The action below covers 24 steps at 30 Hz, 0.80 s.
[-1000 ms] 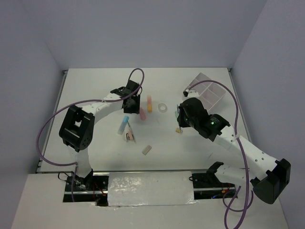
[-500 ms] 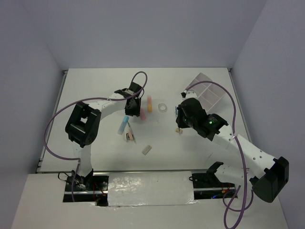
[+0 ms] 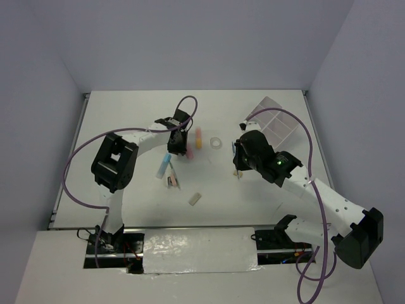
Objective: Sort the stationery into containers
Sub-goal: Pick up the pen cap from the center of the board.
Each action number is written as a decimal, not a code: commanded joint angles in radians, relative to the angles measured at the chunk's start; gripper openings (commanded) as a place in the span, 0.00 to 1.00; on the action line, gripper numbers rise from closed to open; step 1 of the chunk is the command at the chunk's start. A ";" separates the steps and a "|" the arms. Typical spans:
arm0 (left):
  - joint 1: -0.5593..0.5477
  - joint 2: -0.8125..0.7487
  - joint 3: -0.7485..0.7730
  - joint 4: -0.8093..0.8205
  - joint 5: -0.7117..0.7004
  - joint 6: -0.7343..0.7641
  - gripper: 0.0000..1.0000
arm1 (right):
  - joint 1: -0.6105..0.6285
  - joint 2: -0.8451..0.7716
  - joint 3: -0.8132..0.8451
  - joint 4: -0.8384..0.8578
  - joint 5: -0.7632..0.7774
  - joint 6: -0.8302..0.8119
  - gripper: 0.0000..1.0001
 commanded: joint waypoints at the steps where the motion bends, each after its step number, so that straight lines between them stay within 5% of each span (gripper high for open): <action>1: -0.002 0.030 0.030 -0.009 -0.010 0.026 0.38 | 0.008 0.004 -0.002 0.038 -0.001 -0.018 0.00; 12: -0.001 0.057 0.005 -0.012 -0.027 0.023 0.28 | 0.008 -0.012 -0.004 0.035 -0.013 -0.019 0.00; 15: -0.001 0.055 -0.012 -0.006 -0.030 0.022 0.22 | 0.008 -0.022 -0.004 0.038 -0.018 -0.019 0.00; 19: -0.001 0.040 -0.033 0.008 -0.013 0.013 0.01 | 0.009 -0.035 -0.017 0.054 -0.042 -0.026 0.00; 24: -0.001 -0.055 -0.082 0.052 0.041 -0.004 0.00 | 0.008 -0.076 -0.074 0.157 -0.163 -0.045 0.00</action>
